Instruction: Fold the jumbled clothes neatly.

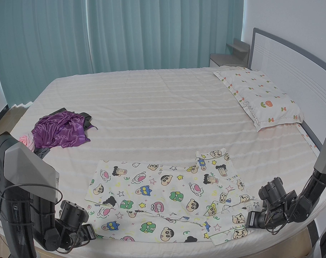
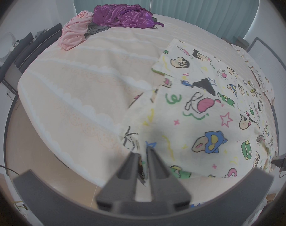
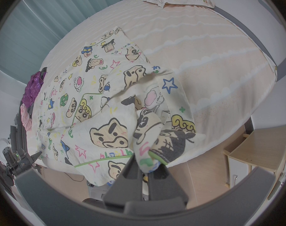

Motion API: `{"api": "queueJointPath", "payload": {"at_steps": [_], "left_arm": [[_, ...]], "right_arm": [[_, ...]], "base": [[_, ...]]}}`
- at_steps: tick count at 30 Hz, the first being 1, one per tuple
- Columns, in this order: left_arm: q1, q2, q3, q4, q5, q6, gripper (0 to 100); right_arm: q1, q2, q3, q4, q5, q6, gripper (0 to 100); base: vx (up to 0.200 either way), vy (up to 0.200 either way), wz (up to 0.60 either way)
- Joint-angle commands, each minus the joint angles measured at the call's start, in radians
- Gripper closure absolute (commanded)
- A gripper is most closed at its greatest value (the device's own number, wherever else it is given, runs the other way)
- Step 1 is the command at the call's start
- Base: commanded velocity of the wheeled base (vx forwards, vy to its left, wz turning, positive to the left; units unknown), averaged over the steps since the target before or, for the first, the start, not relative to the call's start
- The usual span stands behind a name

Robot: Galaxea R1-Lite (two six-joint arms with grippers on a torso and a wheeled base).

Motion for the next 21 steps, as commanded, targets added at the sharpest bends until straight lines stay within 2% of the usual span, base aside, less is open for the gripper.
{"api": "queueJointPath", "payload": {"at_steps": [1,2,8,10,13,16,18,21], "left_arm": [[0.004,-0.006,0.016,-0.01,-0.006,-0.002,0],[0.005,-0.006,0.016,-0.011,-0.006,0.0,0],[0.041,-0.057,0.016,0.001,-0.015,0.023,0],[0.116,-0.107,0.016,0.016,-0.067,0.082,0],[0.249,-0.199,0.016,0.027,-0.194,0.17,0],[0.355,-0.27,0.006,0.023,-0.297,0.228,0],[0.389,-0.291,-0.019,0.013,-0.337,0.231,0],[0.395,-0.319,-0.065,0.013,-0.4,0.225,0]], "right_arm": [[0.002,0.009,0.001,-0.001,0.014,0.0,100],[0.002,0.007,0.004,-0.001,0.014,0.0,0],[0.002,-0.07,0.024,0.0,0.011,-0.002,0],[0.001,-0.151,0.041,0.013,0.013,0.0,0],[-0.001,-0.232,0.066,0.013,0.01,-0.002,0],[-0.033,-0.3,0.055,0.011,0.008,-0.013,0],[-0.057,-0.344,0.035,0.011,0.013,-0.037,0],[-0.082,-0.378,-0.002,0.01,0.019,-0.053,0]], "base": [[0.0,0.0,0.0],[0.0,0.0,0.0],[0.0,0.0,0.0],[0.0,0.0,0.0],[0.0,0.0,0.0],[0.0,0.0,0.0],[0.0,0.0,0.0],[0.0,0.0,0.0]]}}
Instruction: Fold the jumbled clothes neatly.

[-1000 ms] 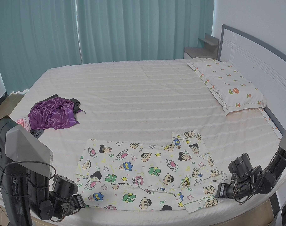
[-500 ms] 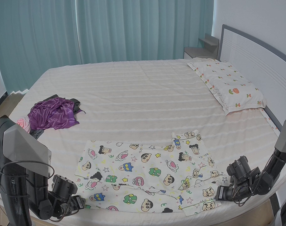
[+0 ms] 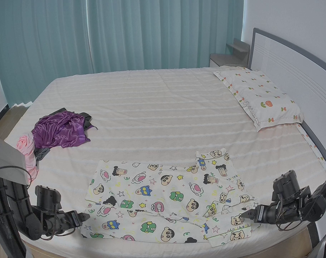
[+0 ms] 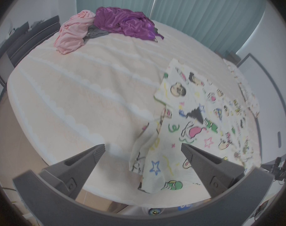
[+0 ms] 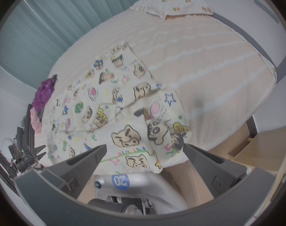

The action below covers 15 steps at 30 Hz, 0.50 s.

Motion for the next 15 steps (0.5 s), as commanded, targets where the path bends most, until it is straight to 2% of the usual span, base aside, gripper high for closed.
{"api": "queueJointPath", "payload": {"at_steps": [1,4,10,11,13,15], "left_arm": [[0.079,-0.128,-0.093,-0.004,-0.123,0.022,0],[0.062,-0.081,-0.242,0.005,-0.173,-0.009,0],[0.001,0.182,-0.633,0.063,-0.176,-0.032,0],[-0.001,0.188,-0.642,0.066,-0.176,-0.032,0],[-0.016,0.269,-0.813,0.149,-0.192,-0.023,0],[-0.015,0.312,-0.922,0.236,-0.235,0.009,0]], "right_arm": [[-0.063,-0.15,-0.066,-0.01,0.013,-0.031,0],[-0.088,-0.14,-0.128,-0.015,0.036,-0.032,0],[-0.097,-0.12,-0.159,-0.015,0.103,-0.021,0],[-0.097,-0.12,-0.159,-0.015,0.105,-0.02,0],[-0.12,-0.113,-0.154,-0.015,0.134,-0.021,0],[-0.137,-0.108,-0.154,-0.015,0.155,-0.024,0]], "base": [[0.0,0.0,0.0],[0.0,0.0,0.0],[0.0,0.0,0.0],[0.0,0.0,0.0],[0.0,0.0,0.0],[0.0,0.0,0.0]]}}
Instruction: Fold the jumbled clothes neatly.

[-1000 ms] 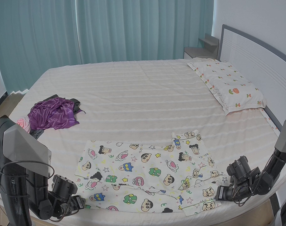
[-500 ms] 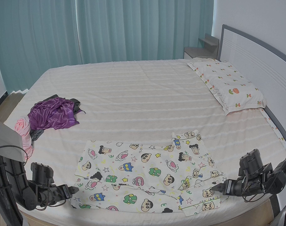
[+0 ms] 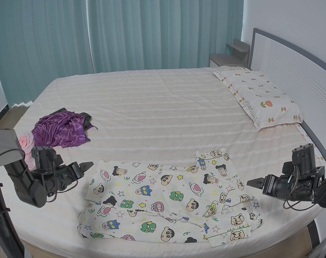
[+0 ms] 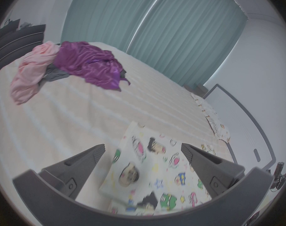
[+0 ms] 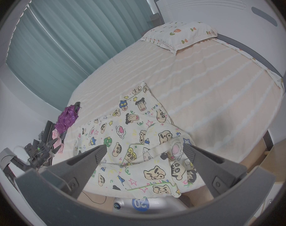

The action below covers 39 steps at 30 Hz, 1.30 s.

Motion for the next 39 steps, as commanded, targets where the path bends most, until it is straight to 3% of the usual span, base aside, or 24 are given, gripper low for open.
{"api": "queueJointPath", "payload": {"at_steps": [1,2,5,22,26,30,39], "left_arm": [[-0.045,0.274,-0.397,0.178,-0.072,0.027,0],[-0.045,0.295,-0.472,0.264,-0.094,0.058,0],[-0.056,0.314,-0.539,0.348,-0.1,0.075,0],[-0.057,0.36,-0.581,0.349,-0.066,0.188,0],[-0.037,0.357,-0.579,0.353,-0.051,0.197,0],[0.003,0.361,-0.573,0.354,-0.048,0.268,0],[0.004,0.387,-0.582,0.353,-0.051,0.269,0]], "right_arm": [[-0.053,0.015,-0.028,-0.003,0.075,-0.003,0],[-0.063,0.015,-0.023,-0.003,0.087,0.0,0],[-0.066,0.024,-0.017,-0.003,0.107,-0.006,0],[-0.067,0.079,-0.017,-0.017,0.105,-0.011,0],[-0.067,0.093,-0.019,-0.017,0.105,-0.009,0],[-0.064,0.104,-0.017,-0.017,0.104,-0.011,0],[-0.058,0.113,-0.011,-0.017,0.104,-0.011,0]], "base": [[0.0,0.0,0.0],[0.0,0.0,0.0],[0.0,0.0,0.0],[0.0,0.0,0.0],[0.0,0.0,0.0],[0.0,0.0,0.0],[0.0,0.0,0.0]]}}
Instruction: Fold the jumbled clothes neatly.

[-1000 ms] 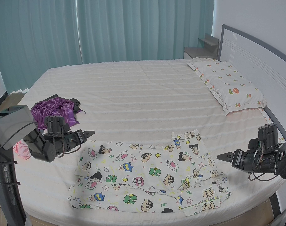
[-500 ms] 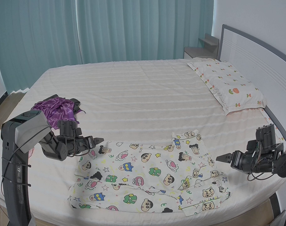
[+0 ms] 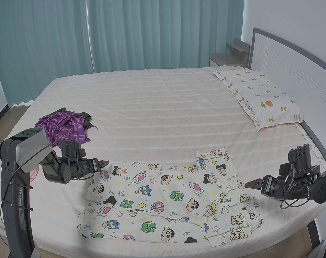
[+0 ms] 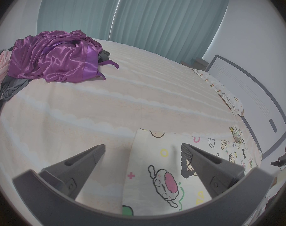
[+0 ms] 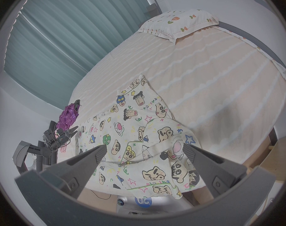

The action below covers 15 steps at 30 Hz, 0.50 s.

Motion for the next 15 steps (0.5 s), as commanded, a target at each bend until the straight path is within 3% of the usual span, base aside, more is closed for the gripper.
{"api": "queueJointPath", "payload": {"at_steps": [1,9,10,15], "left_arm": [[-0.012,0.018,-0.011,0.003,-0.002,-0.004,0],[-0.087,0.068,-0.1,0.013,0.002,-0.046,0],[-0.087,0.068,-0.104,0.013,0.008,-0.046,100],[-0.067,0.066,-0.118,0.013,0.051,-0.05,100]], "right_arm": [[0.007,0.015,0.002,0.0,0.0,0.0,0],[0.008,0.044,0.002,-0.002,0.0,0.0,0],[0.008,0.052,0.001,-0.002,0.0,0.0,0],[0.008,0.112,-0.006,-0.068,-0.011,0.002,0]], "base": [[0.0,0.0,0.0],[0.0,0.0,0.0],[0.0,0.0,0.0],[0.0,0.0,0.0]]}}
